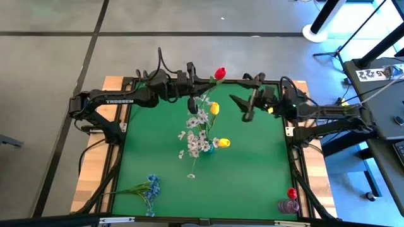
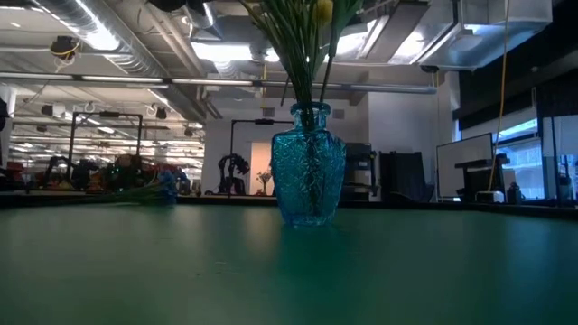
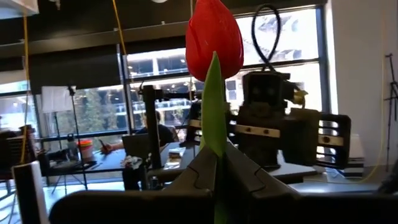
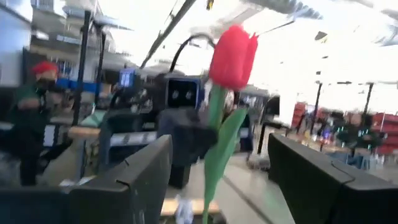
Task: Sort flowers into vase by color
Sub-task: Put the red flower into the purple vase, then put the top blue flowers into the purple vase
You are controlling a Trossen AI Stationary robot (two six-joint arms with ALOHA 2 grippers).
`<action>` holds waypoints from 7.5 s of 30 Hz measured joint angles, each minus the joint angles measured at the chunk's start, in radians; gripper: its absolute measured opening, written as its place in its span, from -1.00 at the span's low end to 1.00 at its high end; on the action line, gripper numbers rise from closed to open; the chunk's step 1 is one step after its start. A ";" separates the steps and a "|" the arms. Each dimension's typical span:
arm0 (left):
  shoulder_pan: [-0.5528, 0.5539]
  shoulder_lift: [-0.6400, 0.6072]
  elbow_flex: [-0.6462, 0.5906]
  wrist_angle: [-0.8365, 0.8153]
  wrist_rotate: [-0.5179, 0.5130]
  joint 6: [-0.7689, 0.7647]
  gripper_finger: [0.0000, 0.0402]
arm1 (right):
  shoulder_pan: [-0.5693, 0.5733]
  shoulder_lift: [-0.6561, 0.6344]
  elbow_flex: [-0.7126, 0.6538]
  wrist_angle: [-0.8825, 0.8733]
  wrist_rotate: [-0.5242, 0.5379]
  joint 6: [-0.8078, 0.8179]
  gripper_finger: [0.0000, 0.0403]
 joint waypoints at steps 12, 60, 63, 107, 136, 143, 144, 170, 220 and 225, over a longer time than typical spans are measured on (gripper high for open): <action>-0.019 0.000 0.000 -0.037 0.059 0.002 -0.97 | -0.046 0.255 0.233 -0.027 -0.152 0.052 -0.10; -0.096 -0.619 -0.089 -0.927 -0.085 -0.287 -0.23 | 0.611 -0.079 0.041 0.274 -0.587 0.544 -0.96; -0.127 -0.606 -0.089 -0.928 -0.058 -0.288 -0.23 | 0.739 -0.068 0.041 0.143 -0.567 0.546 -0.95; -0.334 -0.439 -0.089 -0.902 -0.165 -0.369 -0.23 | 1.434 -0.302 0.267 -1.159 0.218 0.513 -0.97; -0.424 -0.438 -0.109 -0.974 -0.313 -0.447 -0.23 | 1.434 -0.325 0.267 -1.122 0.200 0.514 -0.98; -0.424 -0.436 -0.188 -0.966 -0.351 -0.497 -0.23 | 1.433 -0.314 0.267 -1.127 0.181 0.538 -0.98; -0.424 -0.436 -0.198 -0.965 -0.365 -0.506 -0.23 | 1.433 -0.313 0.267 -1.128 0.181 0.538 -0.98; -0.227 -0.386 -0.251 -1.297 -0.388 -0.761 -0.23 | 1.433 -0.146 0.267 -1.229 0.155 0.563 -0.58; 0.578 0.113 -0.249 -1.401 -0.616 -0.629 -0.02 | 1.433 -0.222 0.267 -1.415 0.235 1.219 0.04; 0.598 0.186 -0.249 -1.394 -0.612 -0.649 -0.02 | 1.433 -0.222 0.267 -1.412 0.253 1.220 0.04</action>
